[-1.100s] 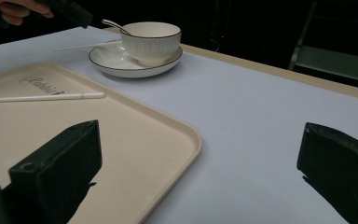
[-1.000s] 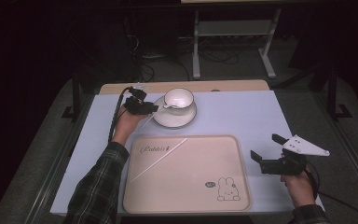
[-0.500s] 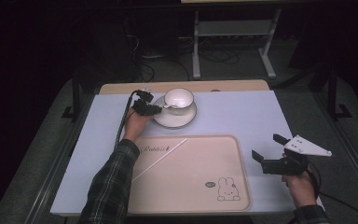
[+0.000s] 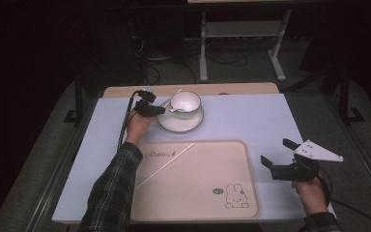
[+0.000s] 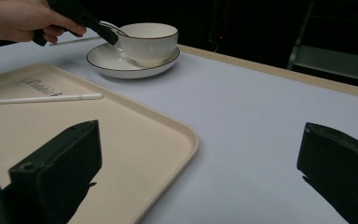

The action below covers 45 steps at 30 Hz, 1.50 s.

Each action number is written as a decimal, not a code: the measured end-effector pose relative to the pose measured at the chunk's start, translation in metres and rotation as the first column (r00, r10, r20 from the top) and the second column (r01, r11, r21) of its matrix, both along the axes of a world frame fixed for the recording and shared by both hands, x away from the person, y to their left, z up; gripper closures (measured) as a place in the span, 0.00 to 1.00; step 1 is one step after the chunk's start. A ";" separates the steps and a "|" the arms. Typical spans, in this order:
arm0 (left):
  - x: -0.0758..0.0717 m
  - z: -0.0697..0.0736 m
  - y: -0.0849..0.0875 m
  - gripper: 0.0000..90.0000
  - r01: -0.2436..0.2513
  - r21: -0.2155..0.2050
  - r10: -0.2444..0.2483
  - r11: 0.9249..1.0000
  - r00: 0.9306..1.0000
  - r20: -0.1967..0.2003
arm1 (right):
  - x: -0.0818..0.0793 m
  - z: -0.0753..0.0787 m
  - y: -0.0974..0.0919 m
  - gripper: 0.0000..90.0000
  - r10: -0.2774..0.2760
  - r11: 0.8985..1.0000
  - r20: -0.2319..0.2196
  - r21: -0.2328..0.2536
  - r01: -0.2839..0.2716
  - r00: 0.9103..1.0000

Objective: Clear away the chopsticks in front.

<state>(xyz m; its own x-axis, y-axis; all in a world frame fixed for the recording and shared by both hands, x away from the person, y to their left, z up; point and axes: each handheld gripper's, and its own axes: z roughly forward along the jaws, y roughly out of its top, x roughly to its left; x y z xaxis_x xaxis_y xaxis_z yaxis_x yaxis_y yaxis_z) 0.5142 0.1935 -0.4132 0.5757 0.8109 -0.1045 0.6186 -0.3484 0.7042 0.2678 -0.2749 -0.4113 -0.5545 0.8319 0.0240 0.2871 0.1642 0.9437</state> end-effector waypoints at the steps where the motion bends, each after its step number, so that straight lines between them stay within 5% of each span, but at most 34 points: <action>1: -0.001 0.002 0.001 0.94 -0.003 -0.005 0.003 1.000 1.000 -0.003 | 0.000 0.000 0.000 0.00 0.000 1.000 0.001 0.001 0.000 1.000; 11: -0.020 0.028 0.017 0.94 -0.021 0.020 0.022 1.000 0.999 -0.042 | -0.001 0.001 0.000 0.00 0.002 1.000 0.006 -0.003 -0.002 1.000; 18: -0.057 0.039 0.037 0.94 -0.024 -0.002 0.024 1.000 0.999 -0.042 | -0.001 0.002 0.000 0.00 0.004 1.000 0.011 -0.005 -0.004 1.000; 36: -0.150 0.022 0.061 0.94 -0.012 -0.061 0.010 0.998 0.999 -0.033 | -0.002 0.002 0.000 0.00 0.002 1.000 0.009 -0.009 -0.002 1.000; 45: -0.186 0.016 0.055 0.94 0.037 -0.077 -0.040 0.996 0.998 -0.040 | -0.003 0.002 0.000 0.00 0.003 1.000 0.011 -0.015 -0.003 1.000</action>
